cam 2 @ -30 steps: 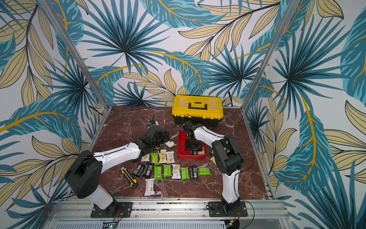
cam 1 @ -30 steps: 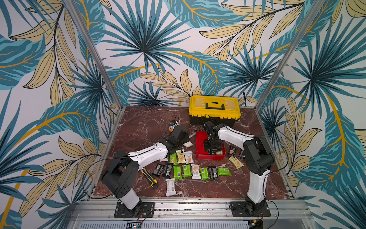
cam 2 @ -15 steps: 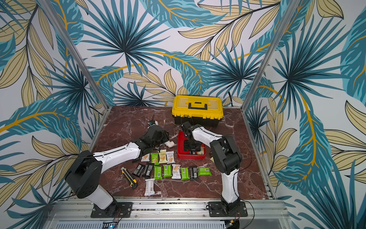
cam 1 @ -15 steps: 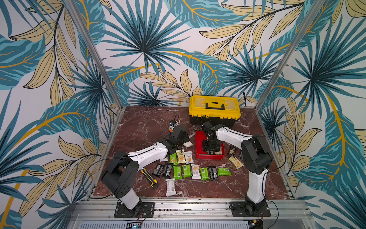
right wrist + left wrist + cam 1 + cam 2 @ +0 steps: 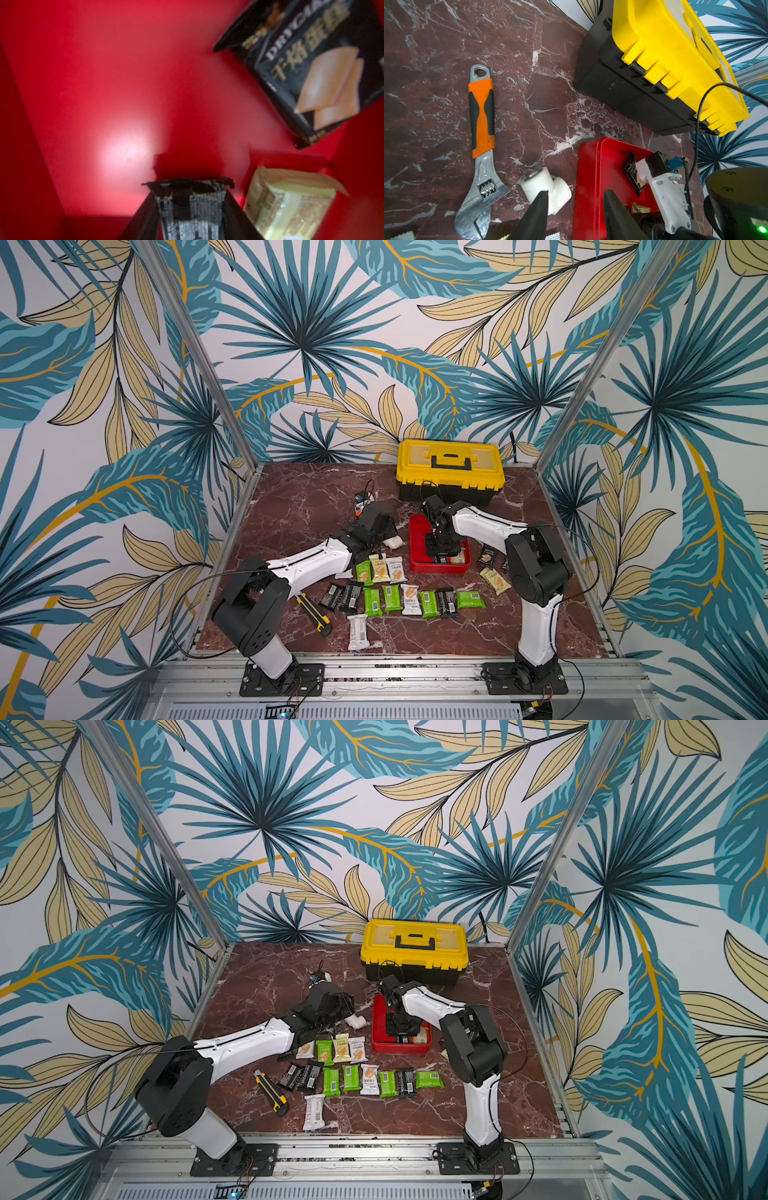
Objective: Take the cookies out of the storage box
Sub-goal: Pick up the cookie from the storage box.
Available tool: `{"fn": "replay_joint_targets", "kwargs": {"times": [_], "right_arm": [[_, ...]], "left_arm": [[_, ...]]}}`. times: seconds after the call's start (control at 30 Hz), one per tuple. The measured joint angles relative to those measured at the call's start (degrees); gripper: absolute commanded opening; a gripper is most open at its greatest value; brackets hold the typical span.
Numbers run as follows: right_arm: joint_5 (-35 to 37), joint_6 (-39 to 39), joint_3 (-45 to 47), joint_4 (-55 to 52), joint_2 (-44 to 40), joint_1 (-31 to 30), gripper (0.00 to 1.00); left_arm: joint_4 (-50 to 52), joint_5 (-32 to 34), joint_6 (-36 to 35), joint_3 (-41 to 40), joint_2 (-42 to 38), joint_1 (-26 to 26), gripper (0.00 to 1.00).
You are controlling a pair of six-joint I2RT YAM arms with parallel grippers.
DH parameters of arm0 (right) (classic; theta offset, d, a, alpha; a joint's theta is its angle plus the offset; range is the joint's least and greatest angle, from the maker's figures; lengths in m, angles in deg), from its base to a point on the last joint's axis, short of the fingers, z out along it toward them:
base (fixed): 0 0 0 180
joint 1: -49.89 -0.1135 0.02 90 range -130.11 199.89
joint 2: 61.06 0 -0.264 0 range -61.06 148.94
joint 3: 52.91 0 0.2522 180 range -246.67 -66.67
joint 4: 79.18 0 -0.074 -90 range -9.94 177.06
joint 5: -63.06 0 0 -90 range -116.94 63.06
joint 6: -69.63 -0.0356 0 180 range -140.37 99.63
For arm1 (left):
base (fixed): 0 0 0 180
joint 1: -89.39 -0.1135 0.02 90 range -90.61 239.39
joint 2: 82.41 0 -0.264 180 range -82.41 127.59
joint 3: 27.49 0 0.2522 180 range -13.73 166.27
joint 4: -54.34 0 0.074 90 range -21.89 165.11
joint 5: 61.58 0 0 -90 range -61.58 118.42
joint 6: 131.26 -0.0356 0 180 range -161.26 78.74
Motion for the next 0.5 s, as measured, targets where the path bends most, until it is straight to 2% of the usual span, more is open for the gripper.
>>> {"fn": "replay_joint_targets", "kwargs": {"times": [0.3, 0.5], "right_arm": [[1.27, -0.02, -1.09, -0.48, -0.79, 0.00, 0.44], [2.89, -0.04, -2.14, -1.79, -6.25, 0.00, 0.44]], "left_arm": [[0.00, -0.17, 0.00, 0.00, 0.00, -0.15, 0.48], [0.00, -0.26, 0.00, 0.00, 0.00, -0.15, 0.48]]}}
